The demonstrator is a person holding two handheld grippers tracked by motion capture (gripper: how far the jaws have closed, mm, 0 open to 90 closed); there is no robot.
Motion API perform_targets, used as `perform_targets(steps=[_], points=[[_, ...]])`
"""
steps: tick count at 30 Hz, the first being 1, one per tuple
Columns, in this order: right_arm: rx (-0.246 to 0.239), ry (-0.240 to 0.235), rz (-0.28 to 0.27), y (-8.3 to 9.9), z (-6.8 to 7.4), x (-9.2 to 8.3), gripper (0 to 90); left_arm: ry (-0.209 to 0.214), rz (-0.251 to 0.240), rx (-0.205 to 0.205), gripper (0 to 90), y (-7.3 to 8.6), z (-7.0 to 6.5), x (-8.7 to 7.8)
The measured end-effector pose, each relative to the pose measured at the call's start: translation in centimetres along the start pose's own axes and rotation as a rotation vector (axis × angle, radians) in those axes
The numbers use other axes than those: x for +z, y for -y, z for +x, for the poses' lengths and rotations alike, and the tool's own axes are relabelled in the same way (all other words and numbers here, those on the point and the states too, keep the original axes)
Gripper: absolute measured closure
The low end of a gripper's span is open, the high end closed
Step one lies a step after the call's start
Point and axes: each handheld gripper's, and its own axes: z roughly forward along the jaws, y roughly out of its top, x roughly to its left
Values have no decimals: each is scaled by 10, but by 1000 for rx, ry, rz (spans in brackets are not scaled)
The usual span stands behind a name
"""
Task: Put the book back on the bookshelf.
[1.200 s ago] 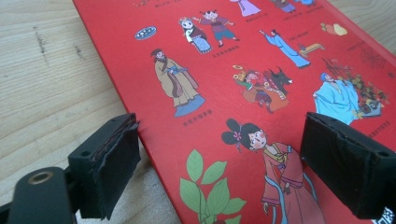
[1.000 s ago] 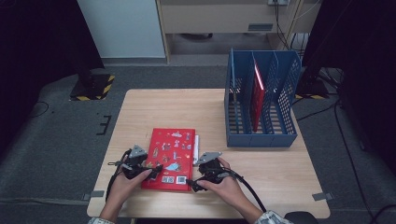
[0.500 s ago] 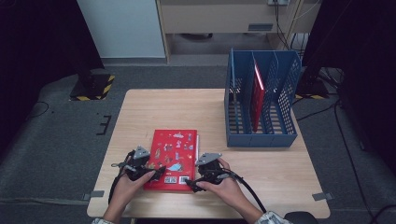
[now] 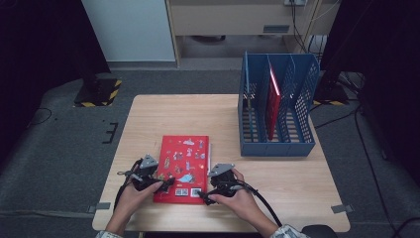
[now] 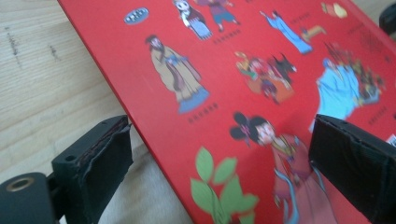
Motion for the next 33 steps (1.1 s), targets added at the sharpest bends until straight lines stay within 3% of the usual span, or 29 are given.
perform_targets(steps=[6, 10, 12, 23, 33], points=[[4, -4, 1, 0, 0, 1, 65, 38, -30, -26, 38, -4, 14, 8], [2, -6, 1, -1, -1, 1, 65, 82, -64, -69, 42, -3, 23, 14], [-4, -8, 2, 0, -1, 1, 63, 88, -75, -65, 42, -3, 25, 14], [-16, -25, 10, -3, -6, 4, 6, 57, -76, -50, 115, -5, 22, 10], [-10, -28, -33, -13, -12, 13, 6, 56, -72, -57, 133, -4, 22, 10]])
